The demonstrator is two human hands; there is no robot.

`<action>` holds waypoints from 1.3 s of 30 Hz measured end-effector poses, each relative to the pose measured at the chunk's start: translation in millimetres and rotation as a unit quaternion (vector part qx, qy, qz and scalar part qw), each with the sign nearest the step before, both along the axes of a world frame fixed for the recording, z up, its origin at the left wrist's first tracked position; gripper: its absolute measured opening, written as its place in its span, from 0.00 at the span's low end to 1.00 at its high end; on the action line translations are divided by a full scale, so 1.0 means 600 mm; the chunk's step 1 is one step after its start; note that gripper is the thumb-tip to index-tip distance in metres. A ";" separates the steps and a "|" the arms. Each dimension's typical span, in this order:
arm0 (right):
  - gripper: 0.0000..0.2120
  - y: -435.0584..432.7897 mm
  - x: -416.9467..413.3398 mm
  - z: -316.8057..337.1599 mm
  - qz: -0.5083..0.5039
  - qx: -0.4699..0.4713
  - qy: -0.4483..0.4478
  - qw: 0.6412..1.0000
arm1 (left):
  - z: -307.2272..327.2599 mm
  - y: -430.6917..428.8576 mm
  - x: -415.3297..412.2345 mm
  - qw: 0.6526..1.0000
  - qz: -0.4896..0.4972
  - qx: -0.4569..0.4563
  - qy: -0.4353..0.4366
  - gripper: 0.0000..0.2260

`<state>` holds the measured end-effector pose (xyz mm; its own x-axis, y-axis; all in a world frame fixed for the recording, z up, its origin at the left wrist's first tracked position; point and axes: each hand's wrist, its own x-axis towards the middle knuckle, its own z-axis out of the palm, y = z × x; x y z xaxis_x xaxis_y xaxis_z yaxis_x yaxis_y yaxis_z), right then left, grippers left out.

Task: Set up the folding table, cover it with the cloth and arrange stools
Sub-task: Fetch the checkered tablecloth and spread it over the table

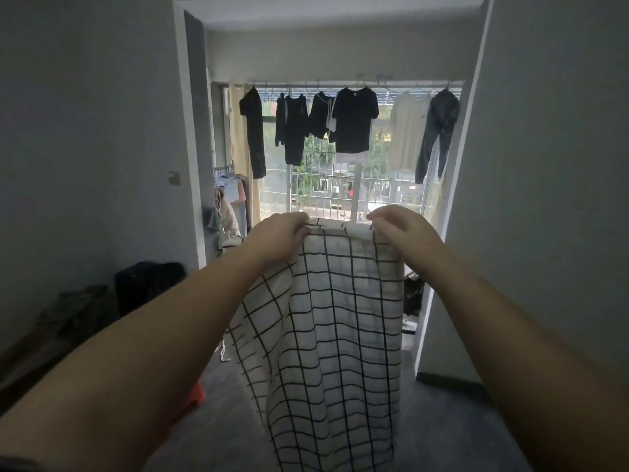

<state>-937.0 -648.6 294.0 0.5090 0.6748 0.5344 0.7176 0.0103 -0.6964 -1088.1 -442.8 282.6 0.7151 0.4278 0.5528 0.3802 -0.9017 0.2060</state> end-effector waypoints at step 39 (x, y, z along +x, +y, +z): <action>0.08 0.142 -0.244 -0.008 0.009 -0.125 0.099 0.987 | -0.122 0.151 -0.169 0.963 -0.053 -0.074 -0.254 0.36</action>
<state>-1083.4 -563.5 289.4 0.5735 0.7829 0.2412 0.5683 -0.1682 -0.8055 -1189.5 -352.0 209.5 0.4124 0.4677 0.7818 0.1034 -0.8766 0.4699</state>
